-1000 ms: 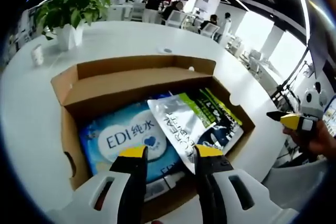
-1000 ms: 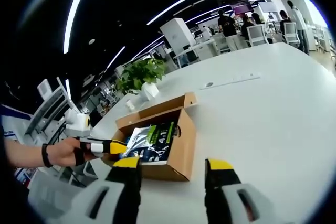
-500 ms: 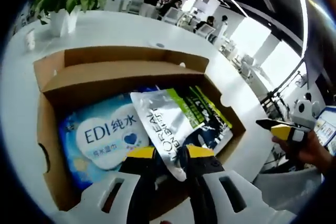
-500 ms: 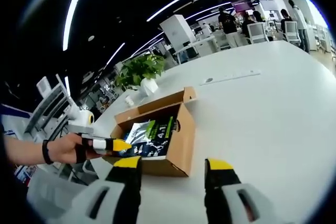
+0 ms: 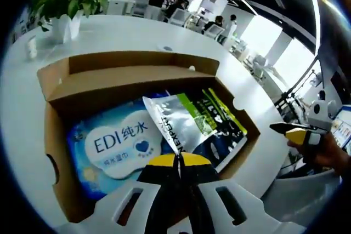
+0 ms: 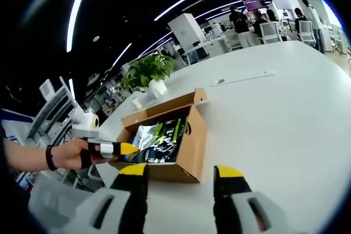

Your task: Operate the shoe box by opening the lid, removing the specified soft item, and placing it in the target area until the item is outside and the box remains undamaged.

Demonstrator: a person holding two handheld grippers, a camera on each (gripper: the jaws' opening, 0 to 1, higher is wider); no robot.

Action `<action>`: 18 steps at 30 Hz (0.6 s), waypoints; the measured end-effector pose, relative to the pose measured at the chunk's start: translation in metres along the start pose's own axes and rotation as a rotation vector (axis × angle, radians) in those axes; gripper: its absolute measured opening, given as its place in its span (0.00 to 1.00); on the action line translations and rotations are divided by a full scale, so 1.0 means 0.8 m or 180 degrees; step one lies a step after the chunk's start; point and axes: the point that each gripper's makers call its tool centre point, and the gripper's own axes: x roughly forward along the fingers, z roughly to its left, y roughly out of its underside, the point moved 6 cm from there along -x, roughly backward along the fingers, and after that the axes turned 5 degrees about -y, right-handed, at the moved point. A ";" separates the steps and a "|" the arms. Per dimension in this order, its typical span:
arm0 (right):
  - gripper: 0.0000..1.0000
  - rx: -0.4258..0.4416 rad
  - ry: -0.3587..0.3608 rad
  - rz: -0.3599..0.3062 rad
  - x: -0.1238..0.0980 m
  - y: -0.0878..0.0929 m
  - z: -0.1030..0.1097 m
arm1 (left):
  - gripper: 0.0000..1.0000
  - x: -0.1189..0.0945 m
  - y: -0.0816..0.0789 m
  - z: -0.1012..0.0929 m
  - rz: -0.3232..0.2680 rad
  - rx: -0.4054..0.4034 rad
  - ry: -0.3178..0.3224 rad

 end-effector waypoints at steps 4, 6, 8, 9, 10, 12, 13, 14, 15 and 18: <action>0.45 -0.0051 -0.0024 0.0072 0.006 0.004 0.004 | 0.00 -0.003 0.001 0.007 -0.0009 -0.0018 -0.0045; 0.45 -0.0071 -0.0061 0.0100 0.009 0.006 0.008 | 0.00 -0.004 0.002 0.009 -0.0007 -0.0022 -0.0055; 0.45 -0.0099 -0.0095 0.0140 0.012 0.009 0.012 | 0.00 -0.004 0.002 0.012 0.0000 0.0004 -0.0081; 0.45 -0.0112 -0.0103 0.0158 0.013 0.009 0.013 | 0.00 -0.004 0.003 0.013 0.0010 0.0025 -0.0089; 0.45 -0.0130 -0.0111 0.0173 0.014 0.010 0.014 | 0.00 -0.004 0.003 0.013 0.0019 0.0046 -0.0097; 0.45 -0.0185 -0.0129 0.0187 0.016 0.009 0.018 | 0.00 -0.004 0.003 0.015 0.0038 0.0091 -0.0125; 0.45 -0.0227 -0.0147 0.0194 0.017 0.007 0.020 | 0.00 -0.004 0.003 0.015 0.0043 0.0106 -0.0133; 0.45 -0.0267 -0.0168 0.0212 0.019 0.005 0.022 | 0.00 -0.004 0.004 0.016 0.0050 0.0127 -0.0139; 0.45 -0.0293 -0.0177 0.0222 0.020 0.004 0.023 | 0.00 -0.004 0.004 0.016 0.0058 0.0140 -0.0141; 0.45 -0.0314 -0.0207 0.0212 0.027 -0.004 0.027 | 0.00 -0.005 0.006 0.019 0.0083 0.0190 -0.0162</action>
